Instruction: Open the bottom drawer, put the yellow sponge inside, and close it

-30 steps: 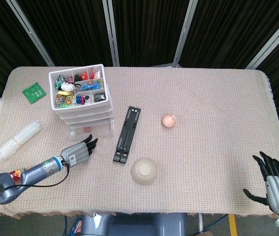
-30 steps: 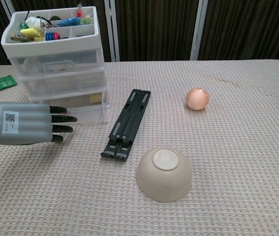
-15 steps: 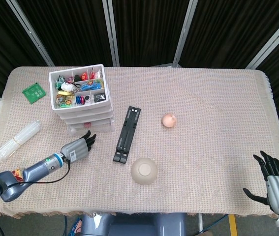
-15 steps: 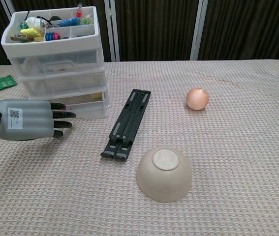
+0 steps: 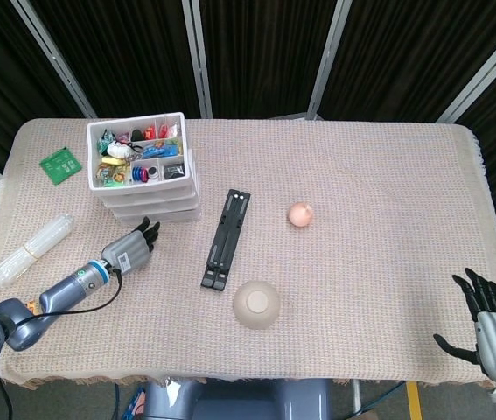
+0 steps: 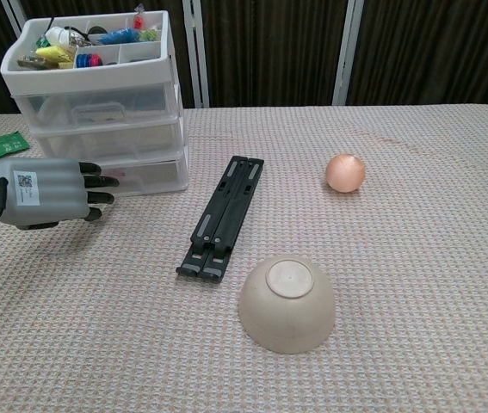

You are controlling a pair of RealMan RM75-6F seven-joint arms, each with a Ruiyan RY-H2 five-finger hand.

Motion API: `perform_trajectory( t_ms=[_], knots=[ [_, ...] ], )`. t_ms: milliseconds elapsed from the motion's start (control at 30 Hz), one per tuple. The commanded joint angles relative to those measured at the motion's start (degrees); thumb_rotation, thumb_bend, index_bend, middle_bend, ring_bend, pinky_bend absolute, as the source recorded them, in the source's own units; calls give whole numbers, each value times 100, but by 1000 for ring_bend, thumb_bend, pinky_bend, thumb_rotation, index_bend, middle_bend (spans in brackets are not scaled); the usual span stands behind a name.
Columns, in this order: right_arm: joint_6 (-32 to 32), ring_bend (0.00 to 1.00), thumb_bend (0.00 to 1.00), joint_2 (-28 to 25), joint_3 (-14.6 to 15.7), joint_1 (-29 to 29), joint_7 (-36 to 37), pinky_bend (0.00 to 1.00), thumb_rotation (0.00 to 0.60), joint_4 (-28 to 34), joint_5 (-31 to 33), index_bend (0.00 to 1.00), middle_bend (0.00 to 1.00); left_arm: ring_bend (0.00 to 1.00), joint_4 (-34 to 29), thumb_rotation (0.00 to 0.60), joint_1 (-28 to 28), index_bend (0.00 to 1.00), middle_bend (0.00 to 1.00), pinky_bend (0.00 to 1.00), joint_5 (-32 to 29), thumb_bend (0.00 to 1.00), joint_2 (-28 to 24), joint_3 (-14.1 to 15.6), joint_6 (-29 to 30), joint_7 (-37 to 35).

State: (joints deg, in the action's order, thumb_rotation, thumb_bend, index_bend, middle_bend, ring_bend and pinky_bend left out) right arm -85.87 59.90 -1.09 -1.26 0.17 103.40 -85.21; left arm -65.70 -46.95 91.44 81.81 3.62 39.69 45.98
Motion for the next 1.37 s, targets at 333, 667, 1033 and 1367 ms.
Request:
perform_trajectory(
  t_ms=[333, 667, 1033, 1367],
  knots=[
    [11, 0, 62, -11, -5, 1, 33, 0, 600, -16, 13, 109, 0, 29, -684, 600, 339, 300, 131, 131, 76, 499, -308, 28, 811, -461],
    [-15, 0, 62, 4, -3, -4, -2, 0, 600, -23, -20, 110, 0, 0, -2062, 600, 1516, 211, 52, 67, 308, 316, -803, 68, 3136, -1364],
    [-84, 0, 62, 64, -10, 2, -263, 0, 600, -108, -101, 105, 0, 0, -2923, 600, 2904, 20, 0, 0, 52, 123, -901, 301, 4808, -2266],
    [-138, 0, 61, 109, -2, 8, -348, 0, 600, -201, -212, 99, 0, 0, -2943, 600, 3457, 0, 0, 0, -2, 90, -1065, 413, 5256, -2411]
  ],
)
